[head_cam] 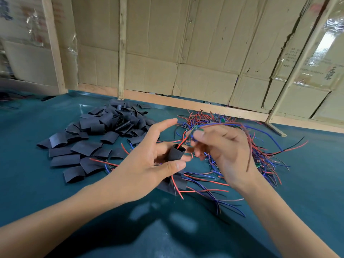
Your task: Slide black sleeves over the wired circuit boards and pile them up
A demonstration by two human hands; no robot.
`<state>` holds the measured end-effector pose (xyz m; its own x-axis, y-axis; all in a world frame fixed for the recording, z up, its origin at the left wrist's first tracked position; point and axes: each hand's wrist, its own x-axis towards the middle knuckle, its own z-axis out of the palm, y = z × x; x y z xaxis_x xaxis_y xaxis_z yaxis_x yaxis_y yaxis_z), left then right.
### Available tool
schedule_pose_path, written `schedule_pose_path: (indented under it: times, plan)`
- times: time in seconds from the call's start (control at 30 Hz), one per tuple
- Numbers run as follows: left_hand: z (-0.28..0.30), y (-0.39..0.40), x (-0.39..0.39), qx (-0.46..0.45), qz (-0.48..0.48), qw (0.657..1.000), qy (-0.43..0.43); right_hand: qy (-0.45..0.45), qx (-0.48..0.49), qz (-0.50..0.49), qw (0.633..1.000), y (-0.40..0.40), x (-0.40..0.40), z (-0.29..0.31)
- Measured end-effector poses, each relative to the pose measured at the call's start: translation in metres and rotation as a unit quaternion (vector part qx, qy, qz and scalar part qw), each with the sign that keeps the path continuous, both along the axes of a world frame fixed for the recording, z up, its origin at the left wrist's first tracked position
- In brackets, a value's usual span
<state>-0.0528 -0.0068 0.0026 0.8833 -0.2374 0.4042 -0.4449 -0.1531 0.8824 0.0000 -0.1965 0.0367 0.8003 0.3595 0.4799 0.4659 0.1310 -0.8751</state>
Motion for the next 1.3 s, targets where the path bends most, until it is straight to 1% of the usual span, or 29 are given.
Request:
schedule_pose_path:
  times: [0.07, 0.13, 0.2, 0.23, 0.33, 0.43, 0.57, 0.7, 0.87, 0.93, 1.03, 1.13, 1.17, 1.2, 1.27, 1.3]
  plan:
    - [0.000, 0.001, -0.002, 0.044, 0.048, 0.997, -0.037, -0.032, -0.048, -0.012, 0.998, 0.001, -0.002, -0.003]
    - [0.002, 0.002, -0.006, 0.121, 0.110, 0.982, -0.099, -0.028, -0.074, -0.011, 0.997, 0.004, -0.003, -0.006]
    - [0.005, 0.002, -0.009, 0.183, 0.144, 0.962, -0.140, 0.006, -0.078, -0.004, 0.997, 0.011, -0.003, -0.009]
    - [0.005, 0.002, -0.009, 0.197, 0.151, 0.957, -0.148, 0.032, -0.061, 0.004, 0.998, 0.014, -0.004, -0.010]
    - [0.005, 0.004, -0.008, 0.218, 0.165, 0.948, -0.162, 0.108, 0.018, 0.029, 0.994, 0.019, -0.007, -0.012]
    - [0.008, 0.006, -0.007, 0.234, 0.172, 0.939, -0.183, 0.128, 0.049, 0.046, 0.989, 0.017, -0.008, -0.010]
    - [0.010, 0.007, -0.007, 0.235, 0.170, 0.934, -0.209, 0.120, 0.024, 0.026, 0.992, 0.018, -0.011, -0.008]
    - [0.009, 0.008, -0.006, 0.263, 0.163, 0.923, -0.228, 0.140, 0.025, 0.030, 0.989, 0.019, -0.010, -0.012]
    - [0.014, 0.009, -0.007, 0.271, 0.149, 0.925, -0.220, 0.105, 0.007, 0.031, 0.994, 0.018, -0.007, -0.014]
    - [0.014, 0.007, -0.006, 0.291, 0.146, 0.914, -0.241, 0.091, 0.003, 0.022, 0.996, 0.019, -0.007, -0.015]
    - [0.014, 0.005, -0.005, 0.300, 0.149, 0.909, -0.246, 0.092, 0.005, 0.015, 0.996, 0.021, -0.008, -0.017]
    - [0.011, 0.009, -0.004, 0.370, 0.148, 0.876, -0.272, 0.103, -0.006, 0.023, 0.994, 0.023, -0.009, -0.019]
    - [0.009, 0.010, -0.004, 0.378, 0.148, 0.871, -0.276, 0.104, -0.010, 0.027, 0.994, 0.023, -0.009, -0.019]
    - [0.009, 0.011, -0.004, 0.374, 0.150, 0.876, -0.265, 0.107, -0.006, 0.033, 0.994, 0.022, -0.008, -0.019]
    - [0.011, 0.011, -0.002, 0.332, 0.175, 0.895, -0.241, 0.119, 0.025, 0.046, 0.991, 0.019, -0.006, -0.018]
    - [0.010, 0.012, -0.001, 0.328, 0.182, 0.896, -0.239, 0.123, 0.045, 0.051, 0.990, 0.017, -0.004, -0.017]
